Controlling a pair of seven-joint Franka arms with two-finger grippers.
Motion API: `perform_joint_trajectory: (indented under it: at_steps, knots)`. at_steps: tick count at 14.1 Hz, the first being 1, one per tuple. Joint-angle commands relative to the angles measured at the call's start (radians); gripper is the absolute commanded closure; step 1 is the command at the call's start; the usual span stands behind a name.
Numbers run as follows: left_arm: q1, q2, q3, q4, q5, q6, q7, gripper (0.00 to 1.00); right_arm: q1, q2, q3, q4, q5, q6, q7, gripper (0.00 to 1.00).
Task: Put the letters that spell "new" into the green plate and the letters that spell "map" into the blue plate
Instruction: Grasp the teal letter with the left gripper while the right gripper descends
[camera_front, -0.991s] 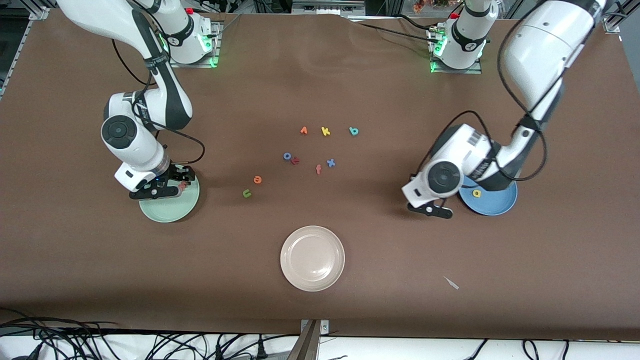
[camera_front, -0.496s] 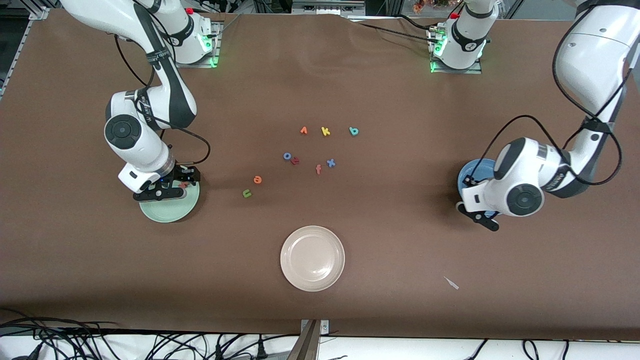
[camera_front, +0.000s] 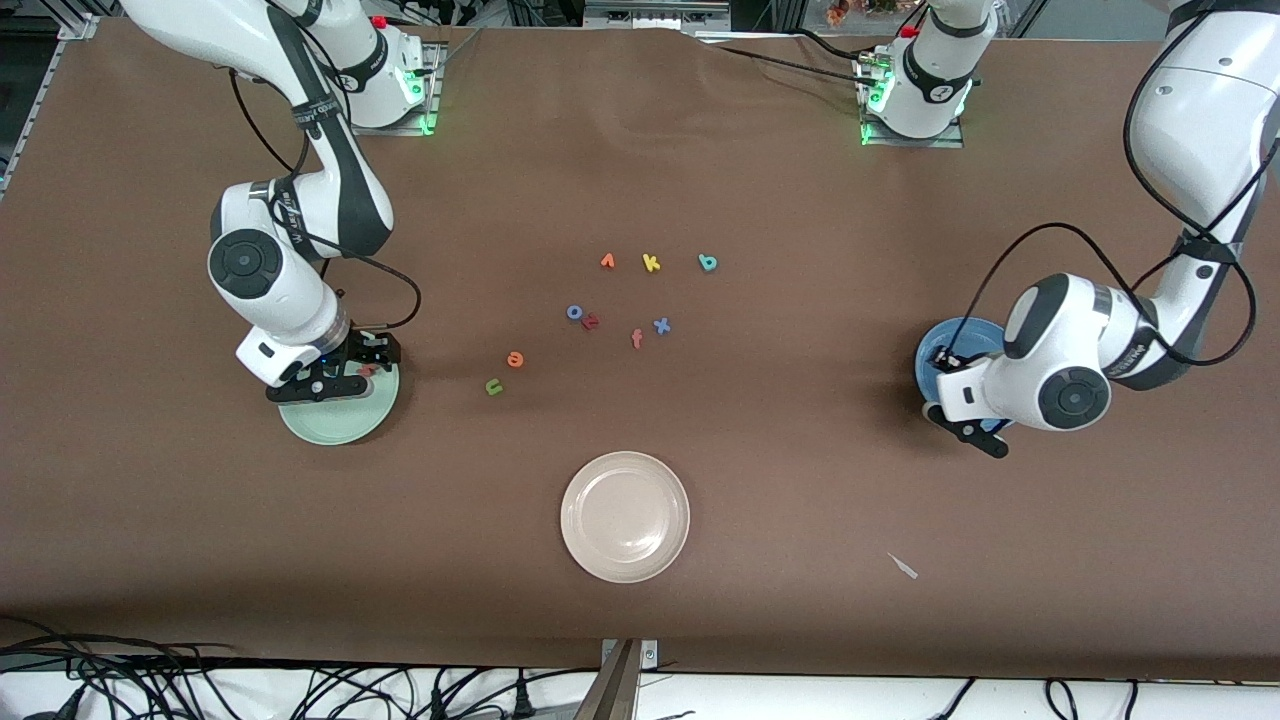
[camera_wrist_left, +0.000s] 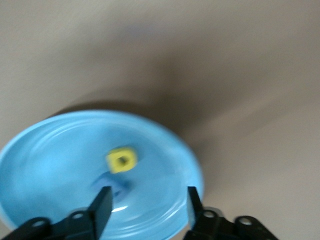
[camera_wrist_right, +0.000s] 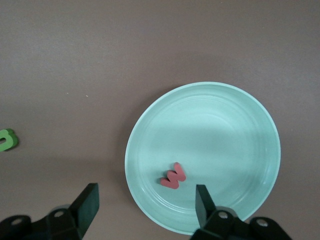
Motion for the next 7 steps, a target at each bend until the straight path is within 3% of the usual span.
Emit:
perform_joint_trajectory:
  at_steps: [1,3,7]
  knots:
    - [0.152,-0.145,-0.122,-0.245,-0.05,0.186,-0.112,0.0,0.001,-0.015,0.004,-0.002,0.007,-0.018,0.007,0.13]
    - [0.232,-0.17,-0.196,-0.345,-0.048,0.291,-0.192,0.0,0.001,-0.015,0.004,-0.001,0.007,-0.018,0.007,0.14]
    - [0.195,-0.184,-0.32,-0.401,-0.026,0.317,-0.55,0.0,0.001,-0.015,0.004,-0.001,0.005,-0.018,0.005,0.13]
